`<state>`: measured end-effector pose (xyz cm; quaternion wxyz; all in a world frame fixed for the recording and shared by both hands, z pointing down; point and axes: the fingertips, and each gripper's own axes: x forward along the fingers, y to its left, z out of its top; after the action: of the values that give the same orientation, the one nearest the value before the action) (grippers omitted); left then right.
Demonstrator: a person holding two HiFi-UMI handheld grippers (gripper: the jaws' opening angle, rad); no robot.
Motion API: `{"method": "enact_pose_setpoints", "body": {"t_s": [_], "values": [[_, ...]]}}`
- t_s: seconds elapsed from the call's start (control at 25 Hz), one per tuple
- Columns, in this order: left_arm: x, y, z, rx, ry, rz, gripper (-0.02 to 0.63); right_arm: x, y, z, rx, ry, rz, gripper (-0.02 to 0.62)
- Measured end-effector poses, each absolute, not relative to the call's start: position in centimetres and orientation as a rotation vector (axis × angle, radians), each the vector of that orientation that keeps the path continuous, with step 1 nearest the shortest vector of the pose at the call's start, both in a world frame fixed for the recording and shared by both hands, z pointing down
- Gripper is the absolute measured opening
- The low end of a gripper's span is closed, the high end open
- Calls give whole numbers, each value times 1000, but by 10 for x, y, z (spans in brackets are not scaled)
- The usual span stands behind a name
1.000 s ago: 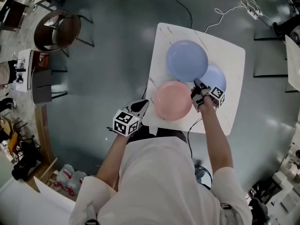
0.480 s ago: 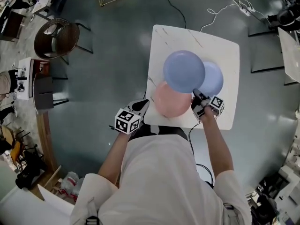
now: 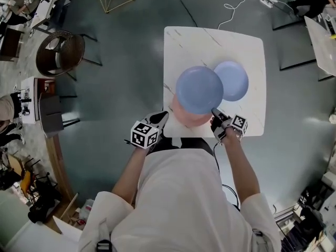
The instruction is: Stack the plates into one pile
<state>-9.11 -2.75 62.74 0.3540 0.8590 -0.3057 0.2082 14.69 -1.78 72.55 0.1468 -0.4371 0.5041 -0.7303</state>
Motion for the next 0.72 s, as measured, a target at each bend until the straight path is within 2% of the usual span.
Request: {"method": "enact_pose_setpoints", "body": {"t_s": [0.72], "values": [[-94, -28, 640, 2232, -679, 601, 14, 120, 54, 757, -1293, 1373, -2160, 52]]}}
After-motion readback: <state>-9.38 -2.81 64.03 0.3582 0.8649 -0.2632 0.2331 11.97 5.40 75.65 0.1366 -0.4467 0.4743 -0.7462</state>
